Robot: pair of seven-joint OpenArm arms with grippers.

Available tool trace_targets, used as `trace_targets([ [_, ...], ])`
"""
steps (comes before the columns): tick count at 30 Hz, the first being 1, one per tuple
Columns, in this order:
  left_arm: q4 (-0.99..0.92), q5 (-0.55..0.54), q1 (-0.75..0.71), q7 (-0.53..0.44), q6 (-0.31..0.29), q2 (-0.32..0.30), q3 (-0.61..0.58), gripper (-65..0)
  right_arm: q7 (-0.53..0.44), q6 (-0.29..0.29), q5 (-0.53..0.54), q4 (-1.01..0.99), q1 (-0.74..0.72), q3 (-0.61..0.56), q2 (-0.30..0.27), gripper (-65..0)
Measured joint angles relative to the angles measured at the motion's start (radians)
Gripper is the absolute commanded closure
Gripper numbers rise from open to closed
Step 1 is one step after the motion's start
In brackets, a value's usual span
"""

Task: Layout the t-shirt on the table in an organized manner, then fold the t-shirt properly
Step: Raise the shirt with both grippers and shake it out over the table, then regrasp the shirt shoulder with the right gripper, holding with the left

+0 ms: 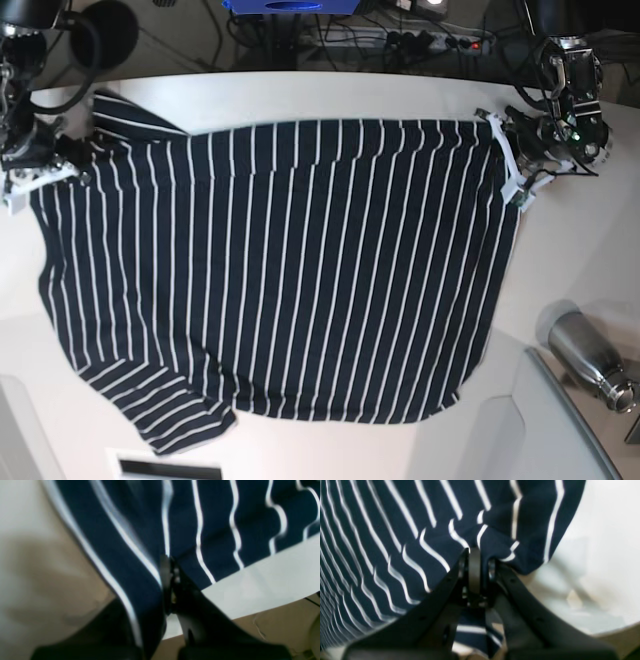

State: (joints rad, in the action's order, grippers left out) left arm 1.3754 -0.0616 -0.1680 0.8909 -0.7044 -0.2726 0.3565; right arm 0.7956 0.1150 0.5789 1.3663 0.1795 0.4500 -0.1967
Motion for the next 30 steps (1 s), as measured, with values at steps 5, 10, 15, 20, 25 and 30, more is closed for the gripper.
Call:
trace_targets([
  [5,-0.027,-0.006,0.015,-0.017,0.0,-0.009,-0.001,0.0,-0.043,0.001,0.002,-0.067,-0.124,-0.155,-0.076,-0.8],
  [10,-0.011,-0.002,0.013,-0.012,0.0,-0.004,-0.001,0.0,-0.029,-0.002,0.005,-0.073,-0.158,-0.174,-0.068,-0.8],
  [15,0.018,0.002,0.027,-0.009,0.0,-0.001,-0.008,0.0,-0.03,-0.002,0.007,-0.093,-0.252,-0.176,-0.072,-4.4],
  [20,0.026,0.002,0.03,-0.008,0.0,-0.001,-0.007,0.0,0.045,-0.002,-0.004,-0.149,-0.291,-0.179,-0.074,-38.0],
  [25,0.025,0.002,0.028,-0.005,0.0,0.0,-0.008,0.0,0.048,-0.009,-0.004,-0.004,-0.223,-0.171,-0.073,-33.2],
  [30,0.031,0.001,0.025,-0.005,0.0,0.001,-0.005,0.0,0.099,-0.01,-0.002,0.29,-0.009,-0.062,-0.018,-32.4],
])
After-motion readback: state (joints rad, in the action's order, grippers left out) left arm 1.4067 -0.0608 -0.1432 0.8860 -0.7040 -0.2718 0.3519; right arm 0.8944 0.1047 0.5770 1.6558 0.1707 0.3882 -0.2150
